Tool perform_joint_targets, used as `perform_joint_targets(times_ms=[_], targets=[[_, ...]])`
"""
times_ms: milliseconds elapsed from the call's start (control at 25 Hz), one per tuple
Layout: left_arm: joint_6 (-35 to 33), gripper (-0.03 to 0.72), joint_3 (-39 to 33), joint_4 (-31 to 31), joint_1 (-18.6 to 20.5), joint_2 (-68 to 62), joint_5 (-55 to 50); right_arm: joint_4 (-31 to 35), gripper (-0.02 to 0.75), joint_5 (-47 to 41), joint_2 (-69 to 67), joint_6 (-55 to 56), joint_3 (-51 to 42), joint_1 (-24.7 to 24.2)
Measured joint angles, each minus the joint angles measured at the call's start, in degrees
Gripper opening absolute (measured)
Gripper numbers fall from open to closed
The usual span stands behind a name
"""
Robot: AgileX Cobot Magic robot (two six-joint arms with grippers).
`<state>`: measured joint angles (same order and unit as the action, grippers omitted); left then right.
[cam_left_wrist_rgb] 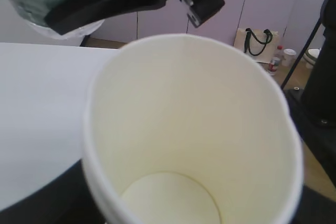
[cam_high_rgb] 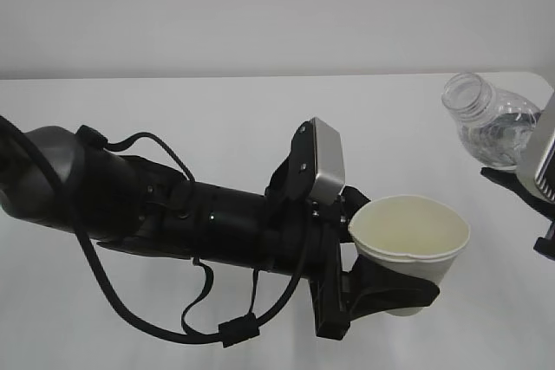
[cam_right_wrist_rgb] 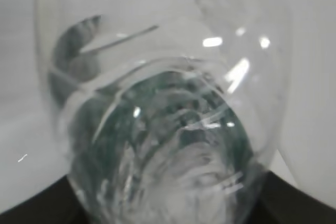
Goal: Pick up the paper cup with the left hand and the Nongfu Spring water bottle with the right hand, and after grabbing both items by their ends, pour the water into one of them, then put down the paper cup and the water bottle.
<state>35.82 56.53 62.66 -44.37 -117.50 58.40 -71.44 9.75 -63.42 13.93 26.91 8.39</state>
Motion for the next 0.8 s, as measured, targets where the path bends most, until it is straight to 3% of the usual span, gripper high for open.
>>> perform_joint_targets(times_ms=[800], targets=[[0.0,0.476,0.0,0.0,0.0,0.0,-4.8,-8.9,0.418,-0.3,0.0,0.0,0.0,0.0]])
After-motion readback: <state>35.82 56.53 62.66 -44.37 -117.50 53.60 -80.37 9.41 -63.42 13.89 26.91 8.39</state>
